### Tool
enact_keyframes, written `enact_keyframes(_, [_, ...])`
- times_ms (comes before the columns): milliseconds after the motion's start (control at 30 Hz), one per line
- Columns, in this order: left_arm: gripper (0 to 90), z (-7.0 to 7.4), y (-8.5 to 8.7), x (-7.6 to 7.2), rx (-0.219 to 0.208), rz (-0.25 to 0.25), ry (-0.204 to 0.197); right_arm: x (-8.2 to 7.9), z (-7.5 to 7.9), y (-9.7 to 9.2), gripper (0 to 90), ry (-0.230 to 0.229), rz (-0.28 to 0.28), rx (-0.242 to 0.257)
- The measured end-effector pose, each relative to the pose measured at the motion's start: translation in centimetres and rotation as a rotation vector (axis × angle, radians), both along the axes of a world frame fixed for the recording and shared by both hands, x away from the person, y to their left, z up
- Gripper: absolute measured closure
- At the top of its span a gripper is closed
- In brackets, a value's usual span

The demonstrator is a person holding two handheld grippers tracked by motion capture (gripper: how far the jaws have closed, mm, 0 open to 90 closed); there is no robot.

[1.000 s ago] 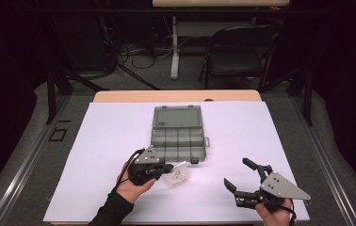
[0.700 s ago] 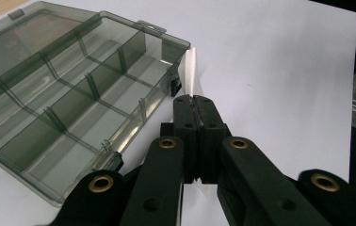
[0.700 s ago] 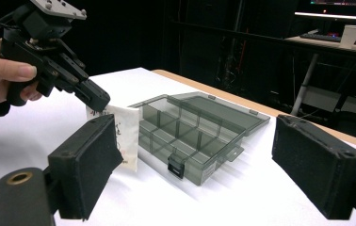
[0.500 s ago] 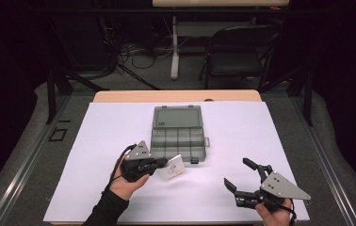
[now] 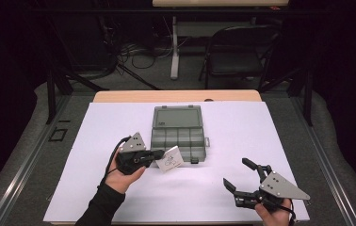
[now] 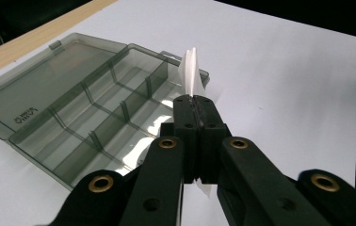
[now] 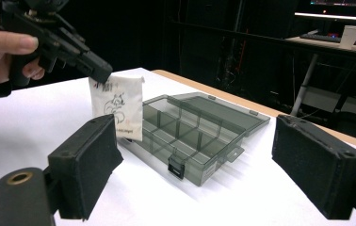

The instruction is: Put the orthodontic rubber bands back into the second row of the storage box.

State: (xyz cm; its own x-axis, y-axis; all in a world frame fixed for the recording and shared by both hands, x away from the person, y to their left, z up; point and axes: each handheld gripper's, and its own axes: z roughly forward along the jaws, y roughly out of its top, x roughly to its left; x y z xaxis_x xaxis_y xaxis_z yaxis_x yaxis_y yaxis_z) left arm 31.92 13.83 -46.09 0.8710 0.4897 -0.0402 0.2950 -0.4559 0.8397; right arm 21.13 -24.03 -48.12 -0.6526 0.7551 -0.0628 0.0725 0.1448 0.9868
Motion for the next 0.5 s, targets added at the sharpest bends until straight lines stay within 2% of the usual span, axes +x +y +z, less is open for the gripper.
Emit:
enact_keyframes(167, [89.6, 1.1, -0.3, 0.9, 0.011, 0.0, -0.004, 0.1, 0.0, -0.1, 14.4, 0.009, 0.0, -0.002])
enact_keyframes(500, [89.6, 2.6, -0.7, 3.0, 0.035, 0.016, -0.018, 0.1, -0.1, 0.0, 14.4, -0.007, -0.003, -0.002])
